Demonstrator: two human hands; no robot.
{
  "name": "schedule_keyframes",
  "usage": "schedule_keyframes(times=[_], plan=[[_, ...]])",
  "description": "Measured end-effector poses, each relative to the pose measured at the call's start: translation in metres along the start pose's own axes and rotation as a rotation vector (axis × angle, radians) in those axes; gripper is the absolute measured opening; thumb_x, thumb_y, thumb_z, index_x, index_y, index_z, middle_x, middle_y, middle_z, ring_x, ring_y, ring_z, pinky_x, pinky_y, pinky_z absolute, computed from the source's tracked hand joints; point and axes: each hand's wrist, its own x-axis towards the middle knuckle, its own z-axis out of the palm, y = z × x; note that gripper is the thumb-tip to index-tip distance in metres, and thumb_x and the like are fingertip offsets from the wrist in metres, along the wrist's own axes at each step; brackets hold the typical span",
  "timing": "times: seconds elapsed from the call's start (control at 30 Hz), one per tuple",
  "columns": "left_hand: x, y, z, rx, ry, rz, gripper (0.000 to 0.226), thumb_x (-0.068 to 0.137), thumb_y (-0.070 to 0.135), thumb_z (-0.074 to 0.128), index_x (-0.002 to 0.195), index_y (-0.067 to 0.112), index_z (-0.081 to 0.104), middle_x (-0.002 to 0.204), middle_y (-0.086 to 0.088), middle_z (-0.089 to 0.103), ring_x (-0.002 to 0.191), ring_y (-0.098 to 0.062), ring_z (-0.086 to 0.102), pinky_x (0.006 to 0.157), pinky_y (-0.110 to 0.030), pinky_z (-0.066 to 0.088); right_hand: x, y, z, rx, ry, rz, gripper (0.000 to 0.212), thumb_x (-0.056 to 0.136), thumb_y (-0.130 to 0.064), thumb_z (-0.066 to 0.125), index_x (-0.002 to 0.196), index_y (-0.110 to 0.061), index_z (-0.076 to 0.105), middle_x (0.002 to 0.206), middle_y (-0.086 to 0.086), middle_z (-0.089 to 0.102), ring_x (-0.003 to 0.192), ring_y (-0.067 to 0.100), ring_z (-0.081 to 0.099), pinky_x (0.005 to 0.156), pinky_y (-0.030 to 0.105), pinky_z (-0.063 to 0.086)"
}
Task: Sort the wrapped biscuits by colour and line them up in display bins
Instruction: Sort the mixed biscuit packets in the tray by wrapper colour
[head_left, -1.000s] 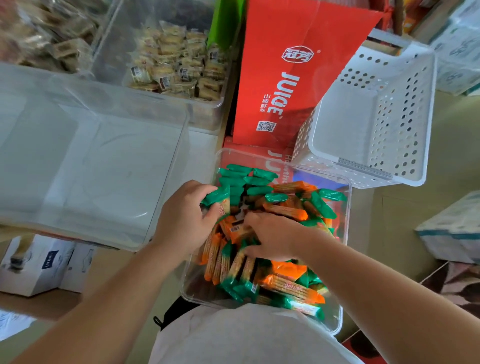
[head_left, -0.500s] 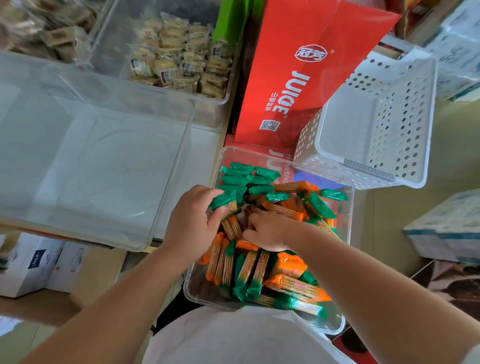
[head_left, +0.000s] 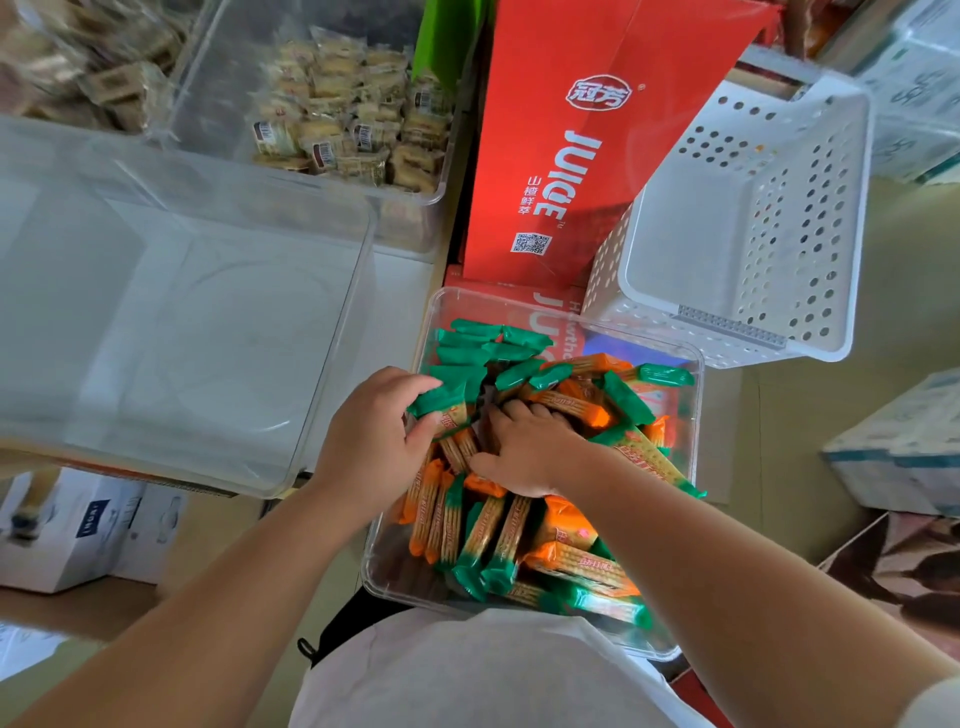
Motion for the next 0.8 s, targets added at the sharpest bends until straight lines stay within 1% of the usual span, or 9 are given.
schedule_keyframes(times=[0.13,0.27,0.37,0.43,0.5,0.57,0.67,0.73,0.8], plan=[[0.001,0.003,0.001,0.01,0.0,0.004,0.037,0.092,0.017,0.071,0.128,0.014,0.065,0.117,0.001,0.066,0.104,-0.009,0.058,0.079,-0.008,0.036,-0.006,0.0,-0.003,-0.03,0.013,-0.029,0.077,0.096,-0.064,0.028,0.157,-0.018,0.025,0.16,0.009,0.02,0.142,0.038,0.026,0.114,0.051,0.028],[0.005,0.009,0.004,0.035,-0.015,0.021,0.038,0.092,0.018,0.071,0.129,0.016,0.065,0.116,0.003,0.066,0.104,-0.01,0.059,0.082,-0.012,0.039,-0.012,-0.001,-0.005,-0.027,0.008,-0.085,0.076,0.096,-0.063,0.028,0.159,-0.021,0.021,0.164,0.007,0.017,0.144,0.035,0.029,0.114,0.048,0.031],[0.009,0.017,0.007,0.061,-0.035,0.057,0.038,0.091,0.019,0.071,0.129,0.016,0.066,0.12,0.002,0.067,0.105,-0.013,0.062,0.086,-0.02,0.048,-0.023,0.005,-0.006,-0.049,0.053,-0.135,0.076,0.095,-0.063,0.032,0.157,-0.02,0.023,0.158,0.007,0.034,0.137,0.031,0.041,0.108,0.046,0.04],[0.013,0.024,0.007,0.121,-0.065,0.09,0.034,0.091,0.02,0.071,0.125,0.016,0.069,0.119,0.001,0.068,0.103,-0.017,0.065,0.085,-0.029,0.054,-0.035,0.008,-0.006,-0.084,0.106,-0.165,0.079,0.096,-0.066,0.034,0.158,-0.019,0.023,0.158,0.004,0.034,0.136,0.029,0.043,0.106,0.045,0.041],[0.018,0.029,0.008,0.186,-0.105,0.131,0.028,0.089,0.02,0.072,0.117,0.017,0.072,0.111,0.001,0.07,0.095,-0.02,0.066,0.078,-0.035,0.056,-0.046,0.011,-0.008,-0.144,0.137,-0.188,0.078,0.096,-0.069,0.033,0.155,-0.019,0.031,0.153,0.002,0.036,0.131,0.029,0.044,0.103,0.044,0.042],[0.022,0.034,0.01,0.226,-0.156,0.184,0.023,0.087,0.018,0.072,0.11,0.017,0.074,0.104,0.0,0.071,0.091,-0.023,0.066,0.073,-0.036,0.055,-0.056,0.015,-0.009,-0.189,0.191,-0.185,0.073,0.096,-0.07,0.031,0.147,-0.019,0.045,0.14,0.003,0.044,0.124,0.028,0.045,0.101,0.044,0.042],[0.03,0.041,0.018,0.242,-0.229,0.235,0.019,0.087,0.017,0.07,0.105,0.016,0.073,0.1,-0.002,0.069,0.09,-0.026,0.065,0.072,-0.038,0.054,-0.064,0.024,-0.007,-0.267,0.328,-0.187,0.071,0.094,-0.073,0.026,0.136,-0.026,0.057,0.128,0.003,0.051,0.127,0.029,0.037,0.107,0.046,0.03],[0.034,0.047,0.024,0.226,-0.258,0.203,0.019,0.09,0.02,0.068,0.108,0.016,0.071,0.103,-0.002,0.067,0.091,-0.027,0.064,0.075,-0.04,0.054,-0.065,0.03,-0.005,-0.273,0.327,-0.187,0.072,0.091,-0.078,0.025,0.139,-0.033,0.055,0.139,0.005,0.046,0.143,0.036,0.02,0.115,0.052,0.016],[0.039,0.051,0.028,0.225,-0.289,0.167,0.021,0.092,0.023,0.067,0.112,0.016,0.069,0.107,-0.002,0.066,0.094,-0.026,0.063,0.079,-0.041,0.053,-0.064,0.036,-0.007,-0.253,0.279,-0.181,0.075,0.089,-0.082,0.022,0.147,-0.04,0.045,0.155,0.004,0.033,0.152,0.043,-0.004,0.119,0.063,-0.005]])
